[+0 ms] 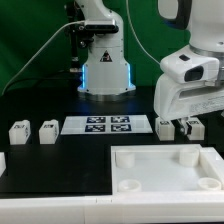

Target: Assemble one leg

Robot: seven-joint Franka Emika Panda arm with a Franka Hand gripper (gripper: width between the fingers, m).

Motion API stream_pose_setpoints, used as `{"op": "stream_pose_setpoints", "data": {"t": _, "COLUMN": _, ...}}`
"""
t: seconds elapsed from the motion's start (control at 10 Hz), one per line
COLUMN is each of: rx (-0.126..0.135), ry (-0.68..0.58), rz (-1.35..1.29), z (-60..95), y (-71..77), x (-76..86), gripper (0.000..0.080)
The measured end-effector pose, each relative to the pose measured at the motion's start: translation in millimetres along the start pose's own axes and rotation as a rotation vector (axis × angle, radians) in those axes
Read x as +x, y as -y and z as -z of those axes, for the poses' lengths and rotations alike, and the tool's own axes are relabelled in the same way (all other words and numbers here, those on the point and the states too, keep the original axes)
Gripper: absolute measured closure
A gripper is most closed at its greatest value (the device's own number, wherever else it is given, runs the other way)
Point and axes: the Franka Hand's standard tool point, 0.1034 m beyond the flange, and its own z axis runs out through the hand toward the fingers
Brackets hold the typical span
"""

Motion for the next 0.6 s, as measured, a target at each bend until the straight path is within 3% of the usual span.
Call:
{"op": "stream_pose_setpoints", "data": {"t": 0.1, "rx": -0.003, "ry": 0.131, "rz": -0.058, "z": -5.5, "y": 3.6, "x": -21.9, "gripper": 0.0151}}
{"op": "stream_pose_setpoints", "data": {"t": 0.2, "rx": 0.002, "ry": 0.265, "rz": -0.082, "z": -6.4, "y": 8.4, "x": -31.6, "gripper": 0.0151}}
{"op": "stream_pose_setpoints", "data": {"t": 0.4, "rx": 0.042, "ry": 0.476, "rz": -0.146, "z": -13.7, "y": 16.7, "x": -41.0, "gripper": 0.0151}}
{"op": "stream_pose_setpoints", "data": {"t": 0.6, "rx": 0.047, "ry": 0.631, "rz": -0.144, "z": -15.2, "y": 18.2, "x": -38.8, "gripper": 0.0151}}
